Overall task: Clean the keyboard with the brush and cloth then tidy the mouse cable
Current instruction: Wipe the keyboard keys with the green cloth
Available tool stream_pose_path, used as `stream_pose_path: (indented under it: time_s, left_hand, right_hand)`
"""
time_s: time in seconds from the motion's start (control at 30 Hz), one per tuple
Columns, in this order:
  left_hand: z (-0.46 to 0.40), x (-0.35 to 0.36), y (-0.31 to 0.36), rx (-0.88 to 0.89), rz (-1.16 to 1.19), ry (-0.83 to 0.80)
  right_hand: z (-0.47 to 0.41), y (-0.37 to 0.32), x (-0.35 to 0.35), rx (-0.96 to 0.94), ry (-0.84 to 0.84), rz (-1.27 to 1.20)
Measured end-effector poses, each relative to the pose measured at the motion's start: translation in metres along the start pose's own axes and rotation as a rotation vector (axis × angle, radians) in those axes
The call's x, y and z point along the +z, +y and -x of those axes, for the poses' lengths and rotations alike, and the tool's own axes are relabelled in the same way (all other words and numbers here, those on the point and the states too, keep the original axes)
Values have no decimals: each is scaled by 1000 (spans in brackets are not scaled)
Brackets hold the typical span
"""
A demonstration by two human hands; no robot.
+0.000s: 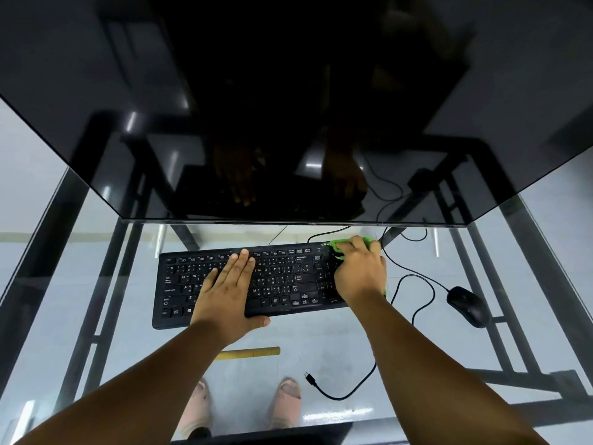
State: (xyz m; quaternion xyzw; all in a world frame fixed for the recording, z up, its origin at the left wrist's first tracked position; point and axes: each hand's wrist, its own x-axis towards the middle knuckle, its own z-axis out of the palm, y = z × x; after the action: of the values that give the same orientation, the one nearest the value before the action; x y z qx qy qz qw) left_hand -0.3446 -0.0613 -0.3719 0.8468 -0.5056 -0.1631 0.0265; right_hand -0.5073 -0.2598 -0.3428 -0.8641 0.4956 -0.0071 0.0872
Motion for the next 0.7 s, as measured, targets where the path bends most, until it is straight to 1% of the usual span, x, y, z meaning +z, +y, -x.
stream_pose_path:
  time_s: [0.03,0.1,0.17,0.2,0.27,0.37,0.47,0.57,0.63,0.7]
  left_hand:
    - [1,0,-1,-6,4,1]
    - [4,-1,-2,-10,7,3]
    - [5,-2,-4,-14,6,8]
    - [6,-2,-6,-17,6,9]
    - [7,-3,-9,-24,11,11]
    - [9,-3,-12,-27,22,15]
    - [10,-2,-14,-25,36,19]
    - [9,-2,-14,-27,32,18]
    - [9,-2,-15,-25,33,13]
    - [9,-2,-16,-21,36,7]
  right_hand:
    - [0,-6,1,-8,-7,-30]
    - [1,-16,4,-99,-36,-89]
    - [4,-17,6,-214,-52,-95]
    - [4,-13,5,-241,-52,-78]
    - [3,-1,3,-220,-35,-38]
    - [0,12,0,-95,-5,-19]
    - [-3,-2,3,-48,-19,-62]
    - [-1,-20,6,-174,-59,-106]
    - [0,-17,6,-251,-70,-109]
    - [-1,-4,5,-235,-52,-85]
